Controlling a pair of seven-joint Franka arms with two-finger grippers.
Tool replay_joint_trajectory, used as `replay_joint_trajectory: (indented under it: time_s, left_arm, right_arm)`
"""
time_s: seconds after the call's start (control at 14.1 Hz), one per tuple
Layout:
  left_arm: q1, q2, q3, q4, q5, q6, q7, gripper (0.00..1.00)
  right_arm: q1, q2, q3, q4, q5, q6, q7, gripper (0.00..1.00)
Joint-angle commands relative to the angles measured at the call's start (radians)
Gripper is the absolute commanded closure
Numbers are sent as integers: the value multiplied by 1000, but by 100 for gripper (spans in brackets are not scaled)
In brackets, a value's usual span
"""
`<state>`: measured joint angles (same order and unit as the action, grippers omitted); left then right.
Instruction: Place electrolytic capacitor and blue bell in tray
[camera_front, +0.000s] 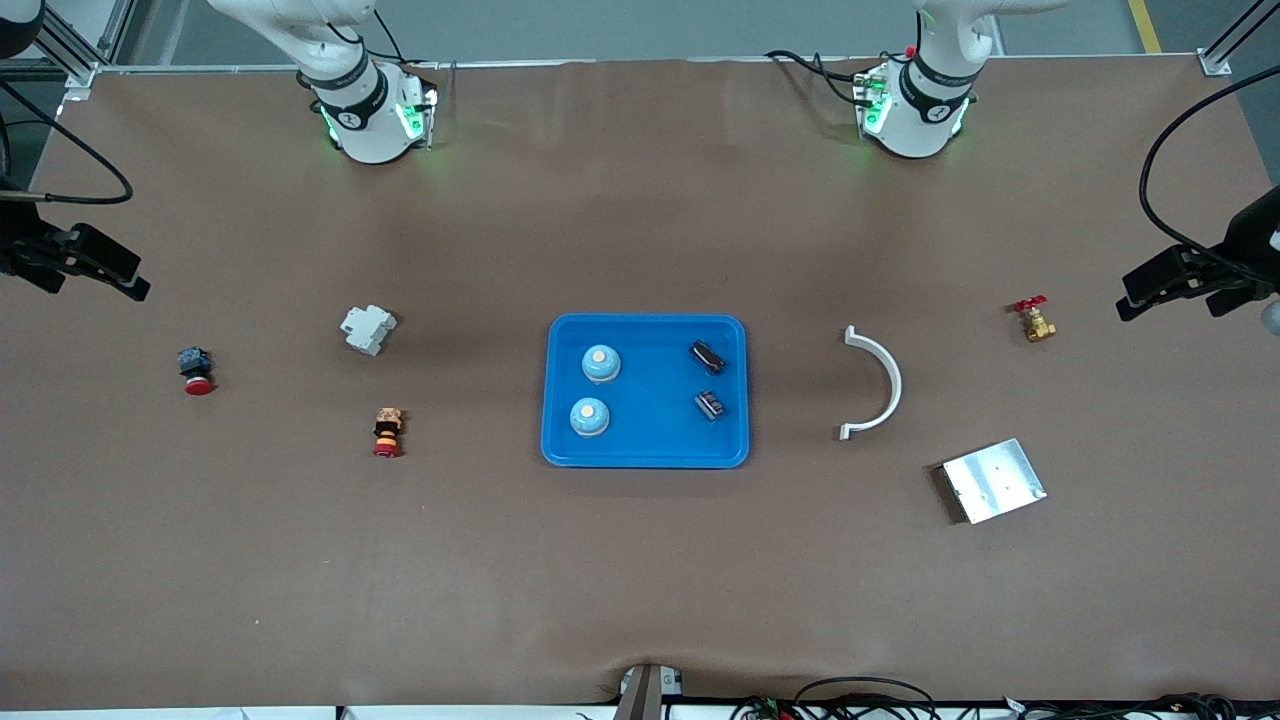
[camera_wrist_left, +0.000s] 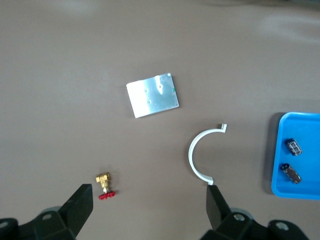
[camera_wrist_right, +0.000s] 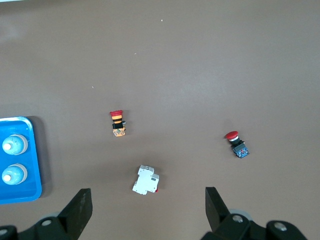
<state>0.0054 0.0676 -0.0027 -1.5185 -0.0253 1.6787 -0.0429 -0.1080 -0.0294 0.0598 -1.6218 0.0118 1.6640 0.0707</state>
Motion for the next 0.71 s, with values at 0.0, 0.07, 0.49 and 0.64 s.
replay_joint_trajectory:
  time_s: [0.0,0.07,0.49,0.64]
  left_arm:
    - [2,-6,-3,0,12,32,-12,0]
    - [2,-6,-3,-2,13,30,-12,0]
    - [2,-6,-3,-5,18,10,-8,0]
    - [2,-6,-3,-5,18,4,-8,0]
  right_arm:
    - [4,-24,-3,-24,-19,7,-8,0]
    - [2,-24,-5,-26,-19,7,-17,0]
    - [2,-23,-5,-27,-18,13,-25,0]
    - [1,-24,-6,-27,-18,11,-25,0]
